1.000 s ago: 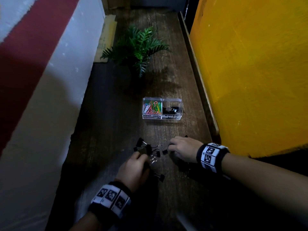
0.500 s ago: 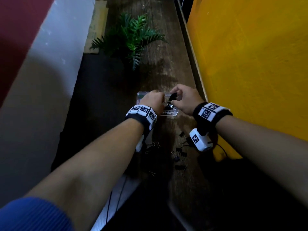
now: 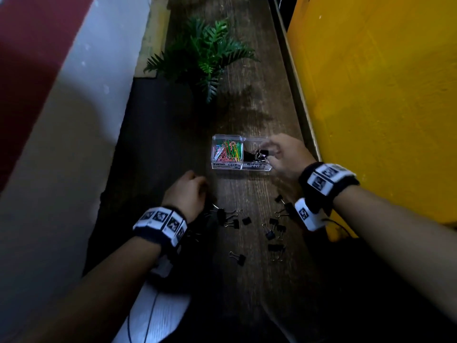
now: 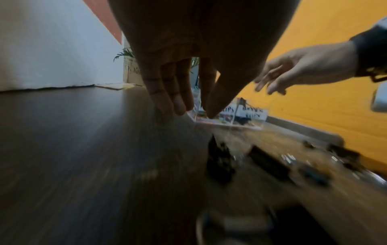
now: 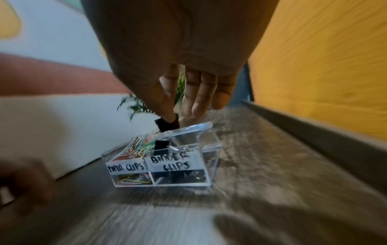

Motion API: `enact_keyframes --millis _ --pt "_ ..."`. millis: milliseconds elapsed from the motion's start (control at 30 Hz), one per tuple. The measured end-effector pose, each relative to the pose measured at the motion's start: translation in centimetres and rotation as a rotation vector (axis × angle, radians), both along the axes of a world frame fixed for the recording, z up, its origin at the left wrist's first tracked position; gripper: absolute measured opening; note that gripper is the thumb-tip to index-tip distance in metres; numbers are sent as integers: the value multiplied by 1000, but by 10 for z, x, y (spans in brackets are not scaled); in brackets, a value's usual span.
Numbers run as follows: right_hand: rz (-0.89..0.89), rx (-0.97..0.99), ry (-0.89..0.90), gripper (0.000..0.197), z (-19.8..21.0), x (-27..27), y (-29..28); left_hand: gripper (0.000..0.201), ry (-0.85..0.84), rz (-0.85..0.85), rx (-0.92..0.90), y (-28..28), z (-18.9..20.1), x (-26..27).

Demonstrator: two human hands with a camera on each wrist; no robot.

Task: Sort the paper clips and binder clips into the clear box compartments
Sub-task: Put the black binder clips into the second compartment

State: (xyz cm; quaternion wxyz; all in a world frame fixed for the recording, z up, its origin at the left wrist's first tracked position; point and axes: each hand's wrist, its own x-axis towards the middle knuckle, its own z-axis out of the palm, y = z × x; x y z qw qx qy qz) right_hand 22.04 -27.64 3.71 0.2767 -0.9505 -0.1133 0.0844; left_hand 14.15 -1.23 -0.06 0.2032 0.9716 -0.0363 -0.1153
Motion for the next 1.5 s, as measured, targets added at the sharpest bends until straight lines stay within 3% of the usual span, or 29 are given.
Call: enact_keyframes --millis 233,433,600,967,1200,1333,1500 --pt "-114 32 101 29 -12 -84 -36 40 102 -72 2 2 -8 -23" --pt "15 -174 205 44 -34 -114 -48 52 170 -203 75 3 -7 -25" --pt "51 -264 225 42 -37 -123 -47 46 174 -186 112 10 -6 -21" --pt "-98 -355 184 31 -46 -142 -42 35 198 -55 140 8 -4 -12" --pt "-388 -141 162 18 -29 -159 -29 34 291 -2 105 12 0 -5" --pt "-411 23 151 19 -25 -181 0 29 154 -1 66 8 5 -14" --pt "-416 74 129 19 -23 -185 21 36 52 -240 10 -23 12 -31"
